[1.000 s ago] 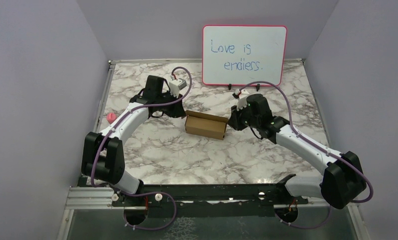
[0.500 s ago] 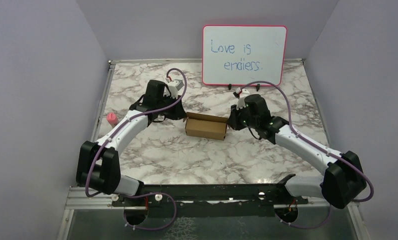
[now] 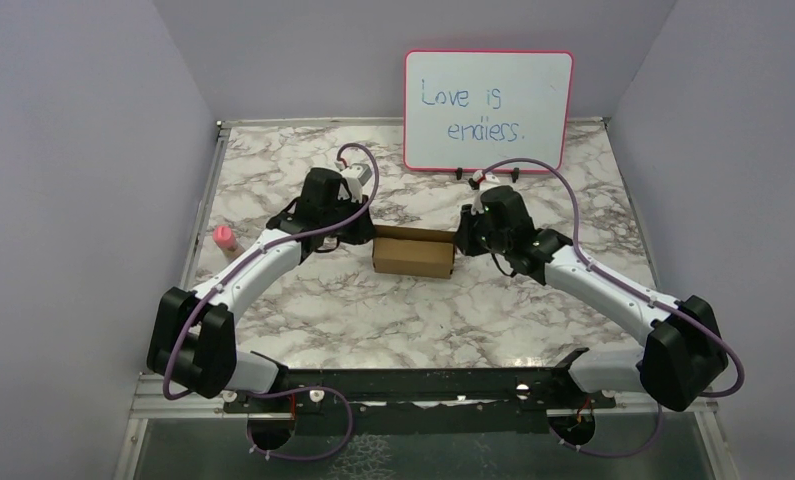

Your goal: Fold the paper box

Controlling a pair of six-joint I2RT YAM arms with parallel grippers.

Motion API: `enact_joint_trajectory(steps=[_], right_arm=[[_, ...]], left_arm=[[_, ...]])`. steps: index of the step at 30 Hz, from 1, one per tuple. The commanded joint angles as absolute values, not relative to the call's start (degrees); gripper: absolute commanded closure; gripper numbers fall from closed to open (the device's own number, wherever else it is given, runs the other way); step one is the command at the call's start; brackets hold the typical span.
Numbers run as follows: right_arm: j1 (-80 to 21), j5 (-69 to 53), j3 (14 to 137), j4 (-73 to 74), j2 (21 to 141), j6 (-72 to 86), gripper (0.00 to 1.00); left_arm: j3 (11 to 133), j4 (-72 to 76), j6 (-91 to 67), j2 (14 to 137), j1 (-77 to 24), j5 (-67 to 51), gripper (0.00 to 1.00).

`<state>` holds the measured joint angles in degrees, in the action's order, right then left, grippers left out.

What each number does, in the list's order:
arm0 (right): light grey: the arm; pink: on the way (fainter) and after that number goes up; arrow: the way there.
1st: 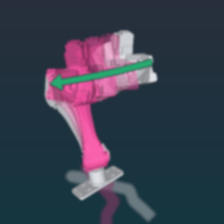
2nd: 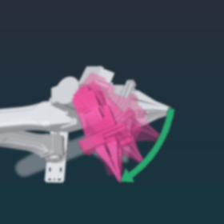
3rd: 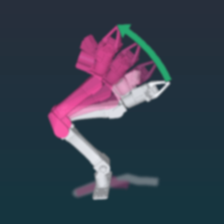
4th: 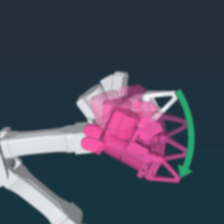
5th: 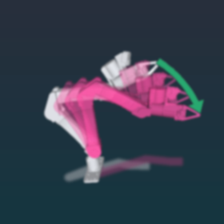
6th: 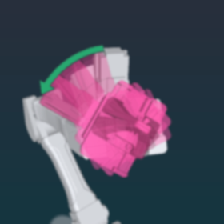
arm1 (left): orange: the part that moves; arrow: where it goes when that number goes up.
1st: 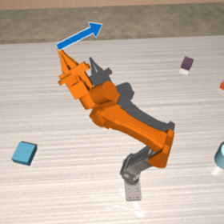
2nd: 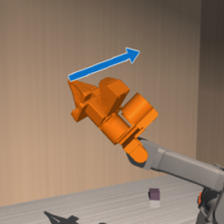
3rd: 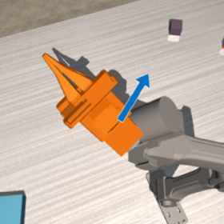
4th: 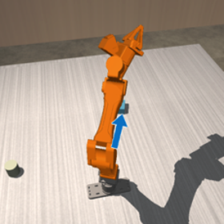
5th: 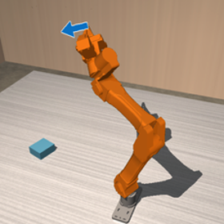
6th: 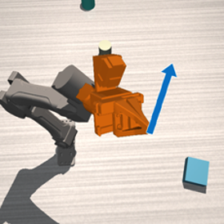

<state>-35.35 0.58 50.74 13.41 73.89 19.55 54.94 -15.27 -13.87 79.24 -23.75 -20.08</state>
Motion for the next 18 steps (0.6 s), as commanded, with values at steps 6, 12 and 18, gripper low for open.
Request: enact_joint_trajectory(steps=[6,12,18], right_arm=[[-36.7,5.6,51.6,13.6,74.9,26.4,0.87],[-37.6,7.5,52.3,14.8,76.2,28.4,0.87],[-38.6,9.5,52.2,15.2,76.6,29.3,0.87]], left_arm=[[53.6,-13.5,-15.2,77.4,-25.7,-16.6,0.86],[53.3,-13.2,-15.6,77.4,-26.2,-16.4,0.86],[52.8,-12.8,-15.7,77.1,-26.5,-16.1,0.86]])
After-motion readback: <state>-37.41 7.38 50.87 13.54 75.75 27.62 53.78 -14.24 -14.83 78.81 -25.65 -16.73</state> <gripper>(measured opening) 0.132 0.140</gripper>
